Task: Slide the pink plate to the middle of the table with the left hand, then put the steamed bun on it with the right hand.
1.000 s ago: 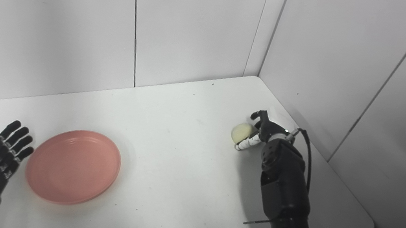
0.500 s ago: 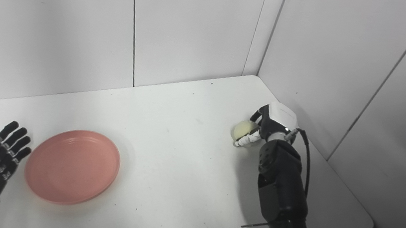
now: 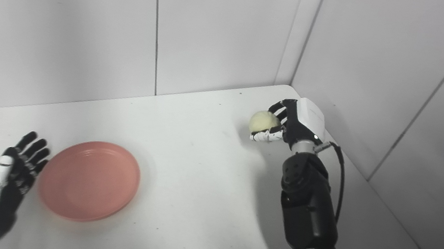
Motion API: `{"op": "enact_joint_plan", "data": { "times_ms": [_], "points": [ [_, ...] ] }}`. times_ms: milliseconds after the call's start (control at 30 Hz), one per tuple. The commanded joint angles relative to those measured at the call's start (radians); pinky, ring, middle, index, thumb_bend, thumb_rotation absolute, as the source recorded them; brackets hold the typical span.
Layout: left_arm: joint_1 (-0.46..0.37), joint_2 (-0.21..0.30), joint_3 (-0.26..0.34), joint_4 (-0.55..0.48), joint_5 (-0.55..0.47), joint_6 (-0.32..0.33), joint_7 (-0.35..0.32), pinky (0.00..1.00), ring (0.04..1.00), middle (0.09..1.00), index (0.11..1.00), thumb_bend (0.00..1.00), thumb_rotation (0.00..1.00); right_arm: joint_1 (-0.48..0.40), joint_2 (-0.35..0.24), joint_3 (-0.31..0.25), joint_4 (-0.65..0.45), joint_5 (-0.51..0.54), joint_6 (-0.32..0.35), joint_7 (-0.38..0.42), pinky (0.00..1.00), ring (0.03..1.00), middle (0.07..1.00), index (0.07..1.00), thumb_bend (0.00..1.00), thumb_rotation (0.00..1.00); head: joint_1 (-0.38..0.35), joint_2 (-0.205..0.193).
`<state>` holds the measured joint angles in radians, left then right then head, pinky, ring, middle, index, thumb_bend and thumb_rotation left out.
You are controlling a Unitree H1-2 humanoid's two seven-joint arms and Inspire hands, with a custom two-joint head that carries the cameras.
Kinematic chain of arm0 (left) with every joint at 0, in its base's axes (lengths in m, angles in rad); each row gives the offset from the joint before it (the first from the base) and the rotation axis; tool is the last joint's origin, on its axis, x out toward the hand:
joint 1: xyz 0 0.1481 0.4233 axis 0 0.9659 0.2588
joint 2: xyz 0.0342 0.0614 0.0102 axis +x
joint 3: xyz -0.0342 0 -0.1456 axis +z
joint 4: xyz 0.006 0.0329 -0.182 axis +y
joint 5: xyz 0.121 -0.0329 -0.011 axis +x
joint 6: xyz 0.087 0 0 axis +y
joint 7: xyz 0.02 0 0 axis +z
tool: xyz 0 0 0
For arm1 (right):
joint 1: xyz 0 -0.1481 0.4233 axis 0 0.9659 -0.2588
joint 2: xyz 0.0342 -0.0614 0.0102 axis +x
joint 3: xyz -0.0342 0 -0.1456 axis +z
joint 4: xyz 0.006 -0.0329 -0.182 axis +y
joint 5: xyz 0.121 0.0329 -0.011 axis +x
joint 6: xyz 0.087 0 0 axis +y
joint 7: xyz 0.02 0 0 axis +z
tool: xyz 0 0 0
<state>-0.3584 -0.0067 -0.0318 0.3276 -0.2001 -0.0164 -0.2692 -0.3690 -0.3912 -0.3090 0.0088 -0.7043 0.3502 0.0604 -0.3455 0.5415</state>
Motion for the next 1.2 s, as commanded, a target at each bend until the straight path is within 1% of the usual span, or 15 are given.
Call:
{"op": "enact_joint_plan", "data": {
  "times_ms": [0, 33, 67, 133, 167, 200, 233, 300, 367, 433, 700, 767, 800, 1000, 1167],
  "points": [
    [0.012, -0.018, -0.012, -0.009, 0.018, 0.003, 0.017, 0.95, 0.942, 0.935, 0.919, 0.47, 0.89, -0.048, 0.000, 0.005, 0.001, 0.062, -0.107, -0.105, 0.31, 0.411, 0.456, 0.502, 0.53, 0.00, 0.054, 0.002],
    [0.013, -0.022, -0.014, -0.011, 0.021, 0.004, 0.020, 0.96, 0.945, 0.939, 0.926, 0.45, 0.89, -0.049, 0.005, 0.012, 0.008, 0.083, -0.125, -0.128, 0.29, 0.395, 0.442, 0.509, 0.53, 0.00, 0.054, 0.002],
    [0.013, -0.028, -0.017, -0.006, 0.026, 0.006, 0.023, 0.97, 0.950, 0.943, 0.931, 0.43, 0.90, -0.047, 0.013, 0.025, 0.014, 0.106, -0.169, -0.151, 0.27, 0.371, 0.442, 0.510, 0.52, 0.00, 0.106, 0.003],
    [0.013, -0.037, -0.023, -0.003, 0.031, 0.009, 0.028, 0.98, 0.957, 0.950, 0.939, 0.41, 0.93, -0.043, 0.015, 0.045, 0.020, 0.141, -0.224, -0.182, 0.23, 0.318, 0.442, 0.510, 0.52, 0.00, 0.150, 0.004],
    [0.014, -0.040, -0.026, -0.005, 0.033, 0.012, 0.031, 0.99, 0.960, 0.953, 0.943, 0.40, 0.94, -0.041, 0.013, 0.052, 0.022, 0.154, -0.236, -0.191, 0.22, 0.309, 0.449, 0.507, 0.52, 0.00, 0.150, 0.004],
    [0.011, -0.046, -0.029, 0.008, 0.036, 0.002, 0.032, 0.99, 0.963, 0.955, 0.945, 0.39, 0.95, -0.038, 0.019, 0.066, 0.009, 0.162, -0.238, -0.195, 0.22, 0.303, 0.454, 0.505, 0.52, 0.00, 0.202, 0.006],
    [0.009, -0.050, -0.031, 0.019, 0.039, -0.006, 0.032, 1.00, 0.967, 0.960, 0.951, 0.40, 0.96, -0.036, 0.023, 0.077, 0.000, 0.168, -0.239, -0.198, 0.23, 0.324, 0.475, 0.492, 0.52, 0.00, 0.202, 0.006],
    [0.003, -0.063, -0.035, 0.053, 0.049, -0.035, 0.035, 1.00, 0.973, 0.965, 0.958, 0.41, 0.99, -0.027, 0.036, 0.104, -0.018, 0.188, -0.267, -0.205, 0.25, 0.352, 0.504, 0.470, 0.52, 0.00, 0.264, 0.001],
    [-0.002, -0.076, -0.039, 0.081, 0.060, -0.064, 0.048, 0.99, 0.965, 0.955, 0.949, 0.43, 0.99, -0.015, 0.041, 0.130, -0.036, 0.204, -0.295, -0.205, 0.21, 0.293, 0.483, 0.487, 0.52, 0.00, 0.301, 0.000],
    [-0.007, -0.084, -0.044, 0.105, 0.075, -0.088, 0.058, 0.99, 0.962, 0.951, 0.946, 0.43, 1.00, -0.003, 0.042, 0.157, -0.067, 0.225, -0.300, -0.181, 0.20, 0.292, 0.485, 0.487, 0.52, 0.00, 0.333, 0.002],
    [-0.031, -0.103, -0.049, 0.165, 0.083, -0.125, 0.065, 1.00, 0.969, 0.956, 0.945, 0.46, 0.98, 0.025, 0.096, 0.238, -0.108, 0.333, -0.387, -0.163, 0.19, 0.281, 0.522, 0.455, 0.52, 0.00, 0.383, 0.002],
    [-0.034, -0.104, -0.050, 0.173, 0.080, -0.127, 0.063, 1.00, 0.972, 0.958, 0.948, 0.47, 0.98, 0.029, 0.110, 0.254, -0.105, 0.344, -0.404, -0.162, 0.24, 0.413, 0.518, 0.458, 0.52, 0.00, 0.386, 0.000],
    [-0.035, -0.103, -0.051, 0.177, 0.082, -0.131, 0.063, 1.00, 0.972, 0.958, 0.948, 0.47, 0.98, 0.031, 0.120, 0.264, -0.103, 0.353, -0.409, -0.156, 0.25, 0.431, 0.518, 0.458, 0.52, 0.00, 0.388, 0.000],
    [-0.036, -0.100, -0.054, 0.176, 0.084, -0.136, 0.063, 1.00, 0.972, 0.960, 0.951, 0.47, 0.99, 0.038, 0.179, 0.315, -0.107, 0.380, -0.409, -0.139, 0.31, 0.438, 0.541, 0.450, 0.51, 0.00, 0.381, 0.006],
    [-0.028, -0.097, -0.055, 0.158, 0.081, -0.124, 0.060, 1.00, 0.974, 0.962, 0.954, 0.47, 0.99, 0.057, 0.226, 0.371, -0.127, 0.374, -0.382, -0.120, 0.26, 0.449, 0.532, 0.448, 0.51, 0.00, 0.364, 0.010]
  ]
}}
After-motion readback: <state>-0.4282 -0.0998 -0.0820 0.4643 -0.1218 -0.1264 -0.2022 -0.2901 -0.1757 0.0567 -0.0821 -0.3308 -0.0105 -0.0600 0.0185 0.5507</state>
